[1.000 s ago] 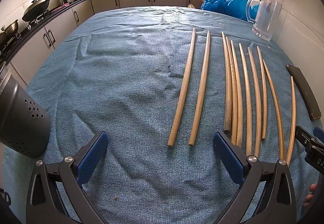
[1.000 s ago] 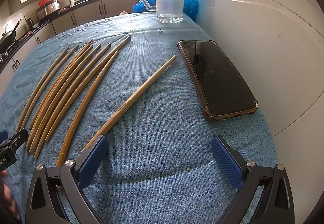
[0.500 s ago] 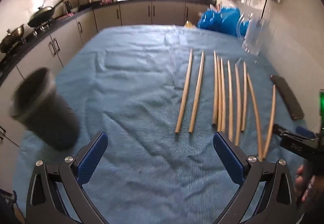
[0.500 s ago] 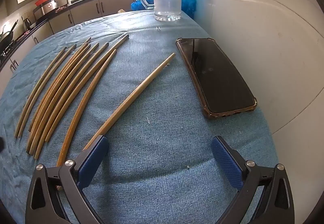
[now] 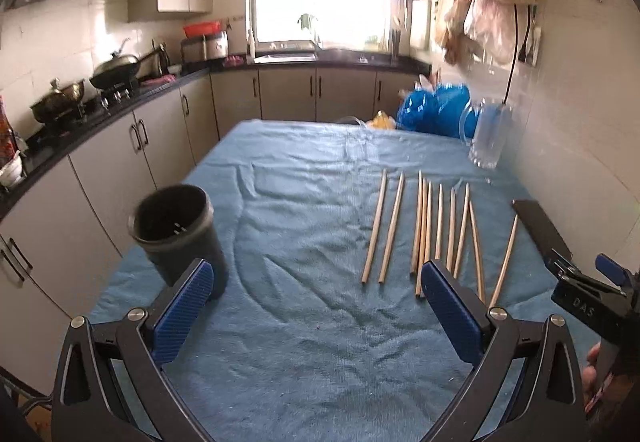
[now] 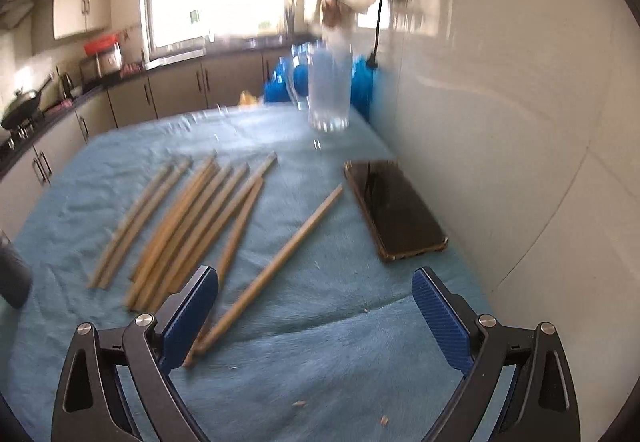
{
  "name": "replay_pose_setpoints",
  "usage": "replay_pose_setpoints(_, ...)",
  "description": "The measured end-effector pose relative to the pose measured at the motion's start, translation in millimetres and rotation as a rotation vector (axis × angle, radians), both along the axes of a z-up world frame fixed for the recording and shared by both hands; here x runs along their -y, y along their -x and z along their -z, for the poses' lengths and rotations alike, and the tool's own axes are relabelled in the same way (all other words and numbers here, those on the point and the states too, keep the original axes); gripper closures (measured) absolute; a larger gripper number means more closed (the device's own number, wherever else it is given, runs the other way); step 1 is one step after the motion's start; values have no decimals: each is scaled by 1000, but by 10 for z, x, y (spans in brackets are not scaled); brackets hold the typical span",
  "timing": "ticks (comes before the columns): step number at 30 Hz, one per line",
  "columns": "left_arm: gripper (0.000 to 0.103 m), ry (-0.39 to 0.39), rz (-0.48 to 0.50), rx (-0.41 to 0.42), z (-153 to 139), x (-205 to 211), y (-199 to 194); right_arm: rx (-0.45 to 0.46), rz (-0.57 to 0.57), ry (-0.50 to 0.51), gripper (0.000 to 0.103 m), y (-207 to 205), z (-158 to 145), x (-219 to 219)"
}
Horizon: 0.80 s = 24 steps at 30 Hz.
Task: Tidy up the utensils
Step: 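Move both grippers over the row of wooden chopsticks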
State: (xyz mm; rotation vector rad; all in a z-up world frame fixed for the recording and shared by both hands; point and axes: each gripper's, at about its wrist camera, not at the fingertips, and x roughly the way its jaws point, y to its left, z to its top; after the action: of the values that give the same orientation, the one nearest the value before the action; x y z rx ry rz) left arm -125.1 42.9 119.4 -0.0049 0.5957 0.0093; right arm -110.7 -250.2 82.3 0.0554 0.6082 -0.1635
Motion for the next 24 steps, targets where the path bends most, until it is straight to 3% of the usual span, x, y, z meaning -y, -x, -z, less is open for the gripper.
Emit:
replay_pose_setpoints(12,0,-50,-1,112,-350,-73,495,186,-6,45,3,688,-503,-349)
replay_pose_setpoints(24,0,-31,11,145,-469,-125,688,215,64,164,3,960,-692,-564)
